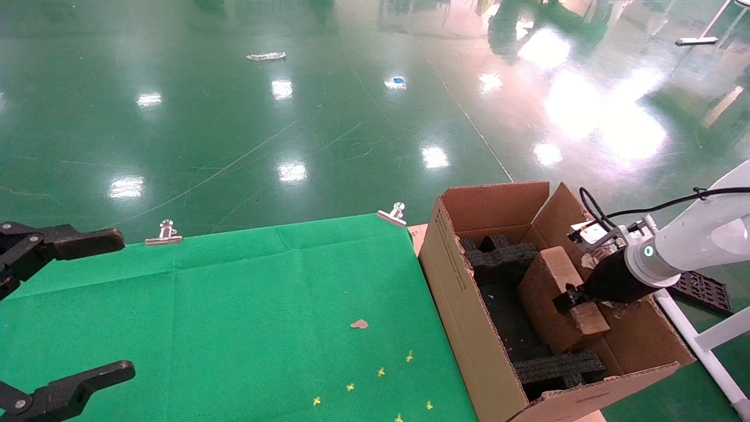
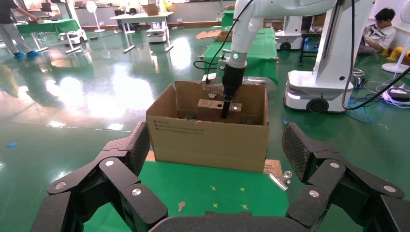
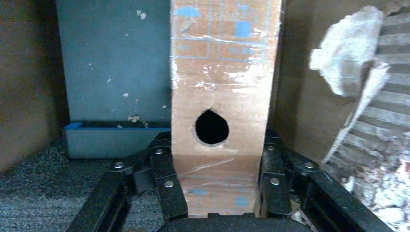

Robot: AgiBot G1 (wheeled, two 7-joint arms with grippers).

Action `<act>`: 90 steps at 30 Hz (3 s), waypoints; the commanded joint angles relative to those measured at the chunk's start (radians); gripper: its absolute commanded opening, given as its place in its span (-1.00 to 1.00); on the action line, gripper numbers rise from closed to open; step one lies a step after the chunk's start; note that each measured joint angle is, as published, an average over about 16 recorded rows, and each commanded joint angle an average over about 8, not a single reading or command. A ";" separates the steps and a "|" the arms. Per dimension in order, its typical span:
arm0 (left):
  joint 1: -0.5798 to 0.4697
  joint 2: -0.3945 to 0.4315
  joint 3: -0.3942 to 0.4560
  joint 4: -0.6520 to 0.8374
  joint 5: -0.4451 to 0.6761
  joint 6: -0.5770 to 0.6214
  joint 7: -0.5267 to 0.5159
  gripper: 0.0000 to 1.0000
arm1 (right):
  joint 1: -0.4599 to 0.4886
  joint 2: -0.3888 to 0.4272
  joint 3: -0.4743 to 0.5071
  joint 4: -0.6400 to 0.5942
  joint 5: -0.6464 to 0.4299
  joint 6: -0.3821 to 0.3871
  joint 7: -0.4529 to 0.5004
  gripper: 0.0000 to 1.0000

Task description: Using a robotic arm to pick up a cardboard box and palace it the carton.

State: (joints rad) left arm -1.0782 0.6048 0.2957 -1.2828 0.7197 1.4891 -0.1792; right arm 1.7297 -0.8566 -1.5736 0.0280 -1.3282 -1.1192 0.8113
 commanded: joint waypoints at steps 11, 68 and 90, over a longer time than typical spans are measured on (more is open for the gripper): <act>0.000 0.000 0.001 0.000 0.000 0.000 0.000 1.00 | 0.009 -0.006 0.000 -0.014 -0.001 -0.007 -0.005 1.00; -0.001 -0.001 0.003 0.001 -0.003 -0.001 0.002 1.00 | 0.173 0.197 0.468 0.487 0.284 -0.187 -0.375 1.00; -0.001 -0.002 0.005 0.001 -0.004 -0.002 0.003 1.00 | -0.250 0.222 0.890 0.880 0.444 -0.284 -0.502 1.00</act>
State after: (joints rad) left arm -1.0796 0.6031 0.3003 -1.2814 0.7160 1.4876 -0.1766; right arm 1.4801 -0.6350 -0.6839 0.9074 -0.8841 -1.4031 0.3093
